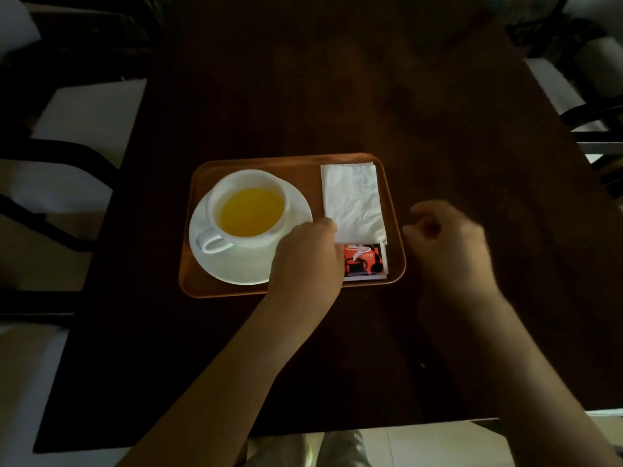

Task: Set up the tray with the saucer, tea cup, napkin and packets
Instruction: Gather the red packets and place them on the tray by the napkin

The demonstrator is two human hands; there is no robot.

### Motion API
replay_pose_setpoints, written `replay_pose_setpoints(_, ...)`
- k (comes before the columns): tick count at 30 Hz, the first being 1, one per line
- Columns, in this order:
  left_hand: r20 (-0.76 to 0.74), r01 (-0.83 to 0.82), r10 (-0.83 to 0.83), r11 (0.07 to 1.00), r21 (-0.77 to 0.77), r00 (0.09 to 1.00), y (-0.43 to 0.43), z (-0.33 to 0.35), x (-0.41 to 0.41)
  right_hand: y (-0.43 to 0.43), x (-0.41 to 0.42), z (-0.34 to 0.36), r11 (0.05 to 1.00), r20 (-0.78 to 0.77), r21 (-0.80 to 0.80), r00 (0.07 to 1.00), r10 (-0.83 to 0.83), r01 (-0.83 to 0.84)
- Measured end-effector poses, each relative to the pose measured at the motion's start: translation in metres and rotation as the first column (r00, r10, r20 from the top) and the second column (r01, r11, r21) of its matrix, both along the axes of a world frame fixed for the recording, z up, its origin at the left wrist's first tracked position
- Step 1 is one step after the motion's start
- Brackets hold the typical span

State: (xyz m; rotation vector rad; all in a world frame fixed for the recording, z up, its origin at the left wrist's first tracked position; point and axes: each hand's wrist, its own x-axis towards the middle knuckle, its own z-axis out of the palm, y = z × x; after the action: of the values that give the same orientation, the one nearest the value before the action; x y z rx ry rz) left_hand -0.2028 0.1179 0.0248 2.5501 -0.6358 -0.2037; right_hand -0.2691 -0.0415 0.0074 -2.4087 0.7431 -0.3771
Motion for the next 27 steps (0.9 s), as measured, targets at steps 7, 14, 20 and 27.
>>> replay_pose_setpoints(7, -0.019, 0.071, -0.075, 0.983, -0.167, 0.997, -0.024, 0.007, 0.022, -0.03, 0.042, 0.013, 0.969, -0.158, -0.146, 0.972, 0.175, -0.198)
replay_pose_setpoints(14, -0.064, 0.181, -0.178, 0.983, 0.043, 0.982, -0.041, -0.033, 0.029, -0.02, 0.067, -0.019, 0.811, -0.494, -0.205, 0.773, 0.397, -0.548)
replay_pose_setpoints(20, -0.074, 0.176, -0.172, 0.983, 0.043, 0.982, -0.046, -0.042, 0.034, -0.03, 0.078, -0.021, 0.786, -0.472, -0.186, 0.755, 0.454, -0.589)
replay_pose_setpoints(27, -0.049, 0.106, -0.108, 0.994, -0.041, 0.993, -0.043, -0.031, 0.028, -0.035, 0.069, -0.012, 0.862, -0.324, -0.05, 0.825, 0.463, -0.504)
